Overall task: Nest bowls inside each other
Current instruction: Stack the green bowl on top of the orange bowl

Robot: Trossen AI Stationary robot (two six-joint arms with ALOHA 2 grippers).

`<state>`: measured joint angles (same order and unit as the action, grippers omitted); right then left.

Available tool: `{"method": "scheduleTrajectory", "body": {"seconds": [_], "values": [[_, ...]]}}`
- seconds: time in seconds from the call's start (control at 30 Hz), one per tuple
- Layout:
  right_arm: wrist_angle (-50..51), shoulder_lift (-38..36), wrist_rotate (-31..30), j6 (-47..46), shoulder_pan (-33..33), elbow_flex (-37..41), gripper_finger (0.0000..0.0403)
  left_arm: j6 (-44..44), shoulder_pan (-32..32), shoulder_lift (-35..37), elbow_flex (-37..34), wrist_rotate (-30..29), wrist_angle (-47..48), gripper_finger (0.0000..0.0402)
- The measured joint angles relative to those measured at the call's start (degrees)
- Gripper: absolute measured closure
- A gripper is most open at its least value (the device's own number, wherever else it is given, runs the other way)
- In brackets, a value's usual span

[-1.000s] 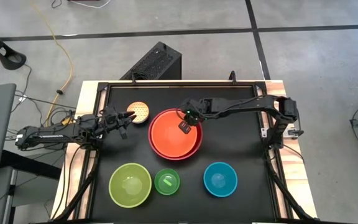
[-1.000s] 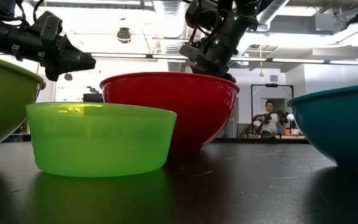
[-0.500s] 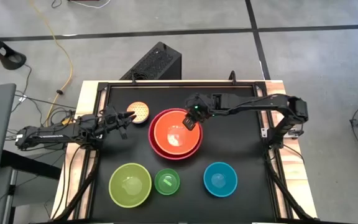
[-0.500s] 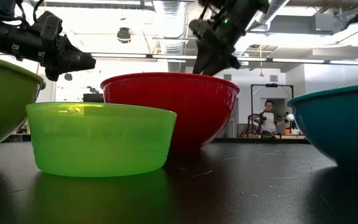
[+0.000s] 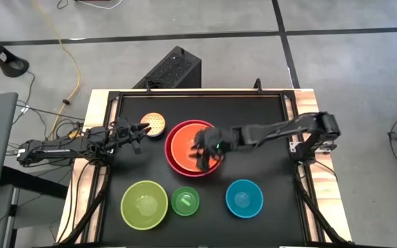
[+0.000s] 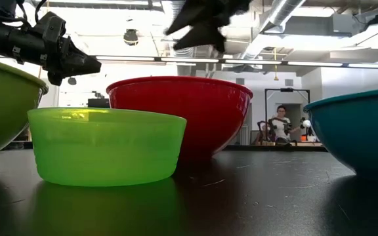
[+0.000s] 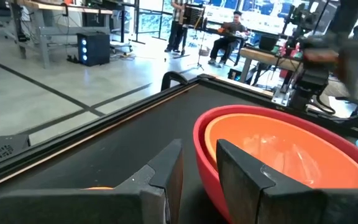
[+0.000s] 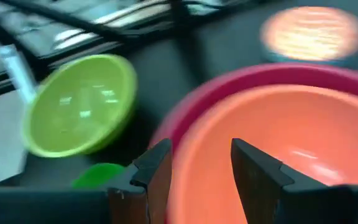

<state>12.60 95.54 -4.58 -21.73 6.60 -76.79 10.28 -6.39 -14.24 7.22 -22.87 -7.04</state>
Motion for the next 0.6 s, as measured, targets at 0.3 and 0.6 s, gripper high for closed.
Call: {"method": "scheduleTrajectory", "body": {"seconds": [0.3, 0.6], "values": [[-15.24, 11.02, 2.16, -1.66, 9.66, -3.96, 0.0221, 3.84, 0.00, -0.21, 0.00, 3.90, 5.07, 0.0315], [9.89, 29.82, 1.67, -1.76, 9.77, -35.49, 0.0222, 7.77, 0.00, -0.37, 0.00, 6.13, 6.36, 0.0315]]}}
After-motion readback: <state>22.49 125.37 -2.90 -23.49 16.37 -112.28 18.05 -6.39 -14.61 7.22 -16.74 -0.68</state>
